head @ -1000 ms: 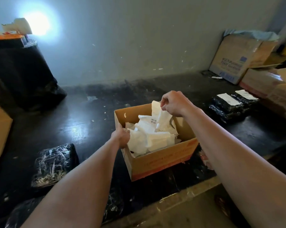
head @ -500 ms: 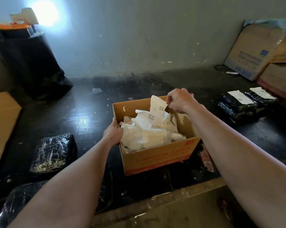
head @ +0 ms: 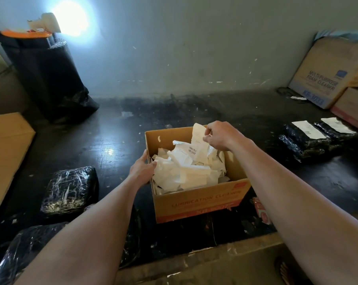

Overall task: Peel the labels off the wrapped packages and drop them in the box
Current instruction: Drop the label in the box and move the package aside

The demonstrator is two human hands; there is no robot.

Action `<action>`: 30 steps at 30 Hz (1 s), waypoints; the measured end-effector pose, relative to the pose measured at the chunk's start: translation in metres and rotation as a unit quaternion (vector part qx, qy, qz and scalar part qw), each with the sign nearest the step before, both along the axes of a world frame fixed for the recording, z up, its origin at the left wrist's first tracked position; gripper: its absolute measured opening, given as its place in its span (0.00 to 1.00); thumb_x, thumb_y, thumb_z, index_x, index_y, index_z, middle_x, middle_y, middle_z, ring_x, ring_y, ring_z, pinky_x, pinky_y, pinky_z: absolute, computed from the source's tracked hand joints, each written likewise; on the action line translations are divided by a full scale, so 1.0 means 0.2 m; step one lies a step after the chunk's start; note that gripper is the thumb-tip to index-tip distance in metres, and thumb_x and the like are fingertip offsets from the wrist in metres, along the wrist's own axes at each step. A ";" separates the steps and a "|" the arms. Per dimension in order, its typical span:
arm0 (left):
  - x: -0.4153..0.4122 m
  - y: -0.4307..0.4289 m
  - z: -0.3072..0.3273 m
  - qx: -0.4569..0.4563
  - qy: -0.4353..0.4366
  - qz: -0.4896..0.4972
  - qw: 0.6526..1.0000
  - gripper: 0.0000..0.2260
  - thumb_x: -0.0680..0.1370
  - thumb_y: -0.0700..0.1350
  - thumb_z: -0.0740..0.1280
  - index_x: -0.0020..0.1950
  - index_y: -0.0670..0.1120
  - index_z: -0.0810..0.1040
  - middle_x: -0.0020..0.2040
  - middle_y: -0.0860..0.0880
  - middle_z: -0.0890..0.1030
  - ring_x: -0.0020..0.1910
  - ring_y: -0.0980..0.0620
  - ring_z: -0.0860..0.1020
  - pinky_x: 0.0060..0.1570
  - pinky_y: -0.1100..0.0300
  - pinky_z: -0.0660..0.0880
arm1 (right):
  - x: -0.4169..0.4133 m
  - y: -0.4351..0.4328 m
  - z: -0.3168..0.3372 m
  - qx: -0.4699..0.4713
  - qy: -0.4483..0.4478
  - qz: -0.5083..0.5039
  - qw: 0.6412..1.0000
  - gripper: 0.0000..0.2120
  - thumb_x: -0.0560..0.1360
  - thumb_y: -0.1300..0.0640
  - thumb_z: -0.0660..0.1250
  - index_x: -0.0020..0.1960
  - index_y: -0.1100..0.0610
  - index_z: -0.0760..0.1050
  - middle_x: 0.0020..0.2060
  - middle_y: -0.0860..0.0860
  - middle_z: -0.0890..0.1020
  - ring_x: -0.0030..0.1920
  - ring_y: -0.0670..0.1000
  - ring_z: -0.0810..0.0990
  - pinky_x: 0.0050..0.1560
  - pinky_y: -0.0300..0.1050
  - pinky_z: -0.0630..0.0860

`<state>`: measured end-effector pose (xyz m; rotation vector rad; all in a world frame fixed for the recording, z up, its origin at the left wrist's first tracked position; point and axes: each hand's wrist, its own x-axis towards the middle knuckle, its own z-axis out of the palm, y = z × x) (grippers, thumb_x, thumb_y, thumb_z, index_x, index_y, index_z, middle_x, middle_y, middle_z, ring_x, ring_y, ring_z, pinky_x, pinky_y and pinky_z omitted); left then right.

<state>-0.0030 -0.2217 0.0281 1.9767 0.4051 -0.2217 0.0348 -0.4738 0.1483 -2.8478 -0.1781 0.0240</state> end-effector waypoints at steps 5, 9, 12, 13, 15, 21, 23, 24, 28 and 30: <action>-0.02 0.04 0.06 0.045 0.003 0.030 0.999 0.32 0.81 0.58 0.65 0.81 0.50 0.59 0.74 0.44 0.72 0.68 0.40 0.76 0.58 0.42 0.80 | -0.01 0.19 0.00 -0.011 0.011 0.030 0.999 0.10 0.81 0.50 0.67 0.59 0.54 0.79 0.55 0.51 0.84 0.49 0.51 0.82 0.48 0.46 0.78; -0.03 0.20 0.15 0.082 -0.031 0.029 0.996 0.13 0.81 0.56 0.66 0.54 0.48 0.81 0.54 0.46 0.83 0.54 0.43 0.82 0.44 0.54 0.80 | -0.01 0.40 -0.03 -0.011 0.029 0.065 0.997 0.11 0.82 0.51 0.66 0.58 0.56 0.81 0.53 0.52 0.85 0.45 0.49 0.81 0.44 0.41 0.73; -0.04 0.40 0.20 0.144 -0.042 0.025 0.988 0.13 0.80 0.54 0.68 0.38 0.50 0.79 0.43 0.49 0.80 0.46 0.48 0.79 0.47 0.58 0.74 | -0.01 0.60 -0.06 -0.013 0.039 0.097 0.994 0.13 0.82 0.50 0.66 0.61 0.56 0.80 0.56 0.51 0.84 0.45 0.49 0.81 0.44 0.41 0.75; -0.04 0.48 0.20 0.165 -0.039 0.026 0.985 0.15 0.79 0.54 0.68 0.34 0.49 0.76 0.42 0.47 0.81 0.45 0.47 0.80 0.47 0.57 0.74 | 0.00 0.66 -0.07 -0.016 0.046 0.109 0.993 0.13 0.82 0.49 0.66 0.61 0.55 0.80 0.55 0.51 0.84 0.45 0.50 0.82 0.44 0.42 0.77; -0.06 0.63 0.21 0.201 -0.032 0.032 0.978 0.17 0.78 0.55 0.69 0.34 0.46 0.76 0.42 0.43 0.83 0.47 0.45 0.81 0.47 0.56 0.75 | 0.00 0.81 -0.07 -0.033 0.054 0.135 0.989 0.13 0.82 0.49 0.65 0.59 0.55 0.80 0.54 0.53 0.85 0.45 0.53 0.84 0.46 0.47 0.82; -0.16 1.11 0.17 0.217 -0.006 0.044 0.975 0.18 0.76 0.56 0.71 0.49 0.41 0.85 0.51 0.43 0.86 0.52 0.43 0.83 0.54 0.52 0.79 | -0.03 1.31 -0.14 -0.033 0.085 0.186 0.978 0.16 0.81 0.49 0.65 0.62 0.58 0.80 0.60 0.57 0.83 0.56 0.59 0.81 0.53 0.51 0.78; -0.19 1.27 0.13 0.208 0.005 0.047 0.977 0.18 0.77 0.55 0.72 0.54 0.42 0.85 0.52 0.45 0.86 0.50 0.46 0.84 0.51 0.55 0.80 | -0.04 1.47 -0.20 -0.031 0.110 0.190 0.975 0.17 0.81 0.49 0.66 0.61 0.60 0.80 0.59 0.60 0.82 0.58 0.61 0.81 0.57 0.54 0.79; -0.21 1.34 0.11 0.208 0.012 0.045 0.977 0.16 0.77 0.55 0.72 0.52 0.42 0.85 0.49 0.45 0.86 0.47 0.47 0.84 0.47 0.57 0.78 | -0.04 1.55 -0.24 -0.030 0.124 0.192 0.973 0.17 0.81 0.49 0.66 0.60 0.61 0.80 0.58 0.60 0.82 0.58 0.61 0.81 0.57 0.53 0.79; -0.24 1.62 0.00 0.219 0.044 0.028 0.974 0.17 0.78 0.56 0.70 0.49 0.42 0.86 0.46 0.45 0.86 0.45 0.47 0.84 0.44 0.58 0.75 | -0.06 1.84 -0.42 -0.019 0.179 0.188 0.966 0.15 0.81 0.49 0.66 0.54 0.62 0.80 0.52 0.59 0.83 0.47 0.59 0.81 0.45 0.47 0.75; -0.25 1.73 -0.07 0.217 0.066 0.023 0.974 0.21 0.78 0.58 0.70 0.57 0.41 0.85 0.53 0.43 0.86 0.51 0.45 0.83 0.49 0.57 0.75 | -0.07 1.95 -0.52 -0.018 0.207 0.178 0.962 0.15 0.81 0.48 0.67 0.52 0.61 0.78 0.51 0.59 0.83 0.47 0.59 0.80 0.45 0.47 0.74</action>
